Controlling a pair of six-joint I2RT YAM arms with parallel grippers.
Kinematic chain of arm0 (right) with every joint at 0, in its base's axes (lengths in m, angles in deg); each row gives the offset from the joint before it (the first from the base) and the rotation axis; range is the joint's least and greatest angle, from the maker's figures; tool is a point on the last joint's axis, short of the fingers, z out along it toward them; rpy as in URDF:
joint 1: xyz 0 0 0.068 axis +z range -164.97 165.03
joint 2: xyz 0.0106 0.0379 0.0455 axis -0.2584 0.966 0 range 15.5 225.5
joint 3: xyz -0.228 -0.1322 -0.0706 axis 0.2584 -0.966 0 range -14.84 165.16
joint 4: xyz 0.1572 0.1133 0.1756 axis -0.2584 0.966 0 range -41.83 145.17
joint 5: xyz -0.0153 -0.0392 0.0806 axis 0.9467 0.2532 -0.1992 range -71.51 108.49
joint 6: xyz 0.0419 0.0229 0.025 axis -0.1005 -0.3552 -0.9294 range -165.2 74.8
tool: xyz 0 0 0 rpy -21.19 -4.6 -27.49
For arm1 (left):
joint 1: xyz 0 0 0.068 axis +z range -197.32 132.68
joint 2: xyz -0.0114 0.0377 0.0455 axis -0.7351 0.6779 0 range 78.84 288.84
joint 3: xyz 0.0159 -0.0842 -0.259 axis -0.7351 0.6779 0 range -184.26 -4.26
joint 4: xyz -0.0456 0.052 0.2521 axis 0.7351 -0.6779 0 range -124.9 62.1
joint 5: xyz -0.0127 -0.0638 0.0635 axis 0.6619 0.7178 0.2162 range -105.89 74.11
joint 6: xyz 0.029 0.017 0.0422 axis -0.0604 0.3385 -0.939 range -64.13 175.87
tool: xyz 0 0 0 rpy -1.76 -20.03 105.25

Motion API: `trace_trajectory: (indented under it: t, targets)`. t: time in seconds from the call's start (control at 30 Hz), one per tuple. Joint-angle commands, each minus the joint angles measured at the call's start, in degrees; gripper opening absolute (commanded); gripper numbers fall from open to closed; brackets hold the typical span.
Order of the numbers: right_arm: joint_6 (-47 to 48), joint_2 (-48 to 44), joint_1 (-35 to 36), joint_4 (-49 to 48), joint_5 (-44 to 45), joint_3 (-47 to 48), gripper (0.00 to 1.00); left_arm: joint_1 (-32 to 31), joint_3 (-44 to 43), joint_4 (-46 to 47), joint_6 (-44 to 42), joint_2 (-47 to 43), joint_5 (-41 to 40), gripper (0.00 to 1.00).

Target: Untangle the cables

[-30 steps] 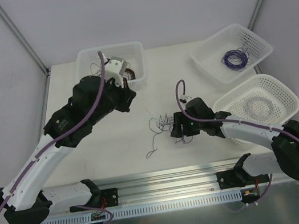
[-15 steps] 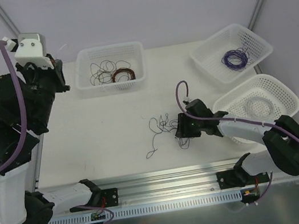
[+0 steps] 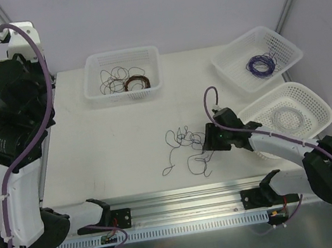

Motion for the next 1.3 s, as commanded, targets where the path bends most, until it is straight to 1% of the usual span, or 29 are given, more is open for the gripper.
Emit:
trace_trajectory:
  t: [0.0,0.07,0.17,0.2,0.27,0.33,0.47,0.5,0.57,0.6,0.63,0.73,0.77,0.9,1.0,1.03,1.13,1.27]
  targets:
    - [1.4,-2.51,-1.1,2.75,1.48,-0.49,0.52,2.33,-2.73,1.43,-3.05,0.6,-3.17,0.0]
    - [2.11,-3.48,-1.19,3.37,1.66,-0.06,0.53,2.24,-1.77,1.52,-1.48,-0.01,-0.02,0.0]
    - [3.6,-4.27,-1.19,5.21,2.8,0.91,0.53,2.33,0.07,1.34,0.72,-0.36,1.13,0.0]
    - [4.13,-4.79,-1.02,5.3,2.54,1.18,0.54,2.33,2.43,1.43,1.86,-1.67,5.93,0.0]
    - [6.5,-6.89,-0.75,5.04,1.4,1.61,0.57,2.24,5.16,1.6,6.07,-3.0,11.05,0.01]
    - [8.25,-8.48,0.03,5.47,0.96,2.93,0.6,2.33,8.59,1.52,9.67,-4.14,16.67,0.02]
    - [14.13,-12.7,1.97,6.45,0.52,5.83,0.68,2.33,13.96,1.52,14.34,-5.55,22.75,0.02]
    - [15.02,-14.36,2.41,6.19,-0.26,6.45,0.72,2.33,15.79,1.6,15.22,-6.16,23.63,0.02]
    - [16.87,-15.69,3.64,5.83,-1.5,8.03,0.75,2.33,17.82,1.69,18.03,-6.6,26.53,0.02]
    - [18.36,-16.65,3.99,4.87,-3.16,8.47,0.77,2.24,19.84,1.95,18.39,-7.04,27.93,0.02]
    - [19.07,-17.1,4.69,4.26,-4.3,9.26,0.79,2.33,20.9,2.13,21.09,-7.22,30.47,0.02]
    - [20.65,-18.15,6.01,-0.31,-9.14,10.05,0.84,2.24,24.77,2.92,25.4,-7.4,35.32,0.01]
    - [20.83,-18.07,6.45,-1.63,-10.11,10.75,0.85,2.24,26.52,3.01,26.47,-7.4,38.9,0.0]
    - [22.06,-15.62,8.91,-7.42,-13.54,13.74,0.88,2.24,30.3,4.5,32.52,-7.22,45.94,0.0]
    - [22.06,-12.19,10.06,-10.94,-14.94,16.02,0.89,2.24,33.03,6.26,35.17,-7.66,49.99,0.0]
    - [23.54,-11.14,10.67,-11.74,-15.3,16.73,0.9,2.24,33.56,6.61,36.57,-7.83,50.88,0.0]
    - [23.99,-7.01,11.99,-14.64,-16.0,19.1,0.92,2.24,35.15,7.84,38.69,-8.19,54.13,0.0]
    - [23.21,-2.7,13.4,-17.46,-18.81,22.18,0.93,2.15,36.82,8.55,39.84,-9.07,54.58,0.0]
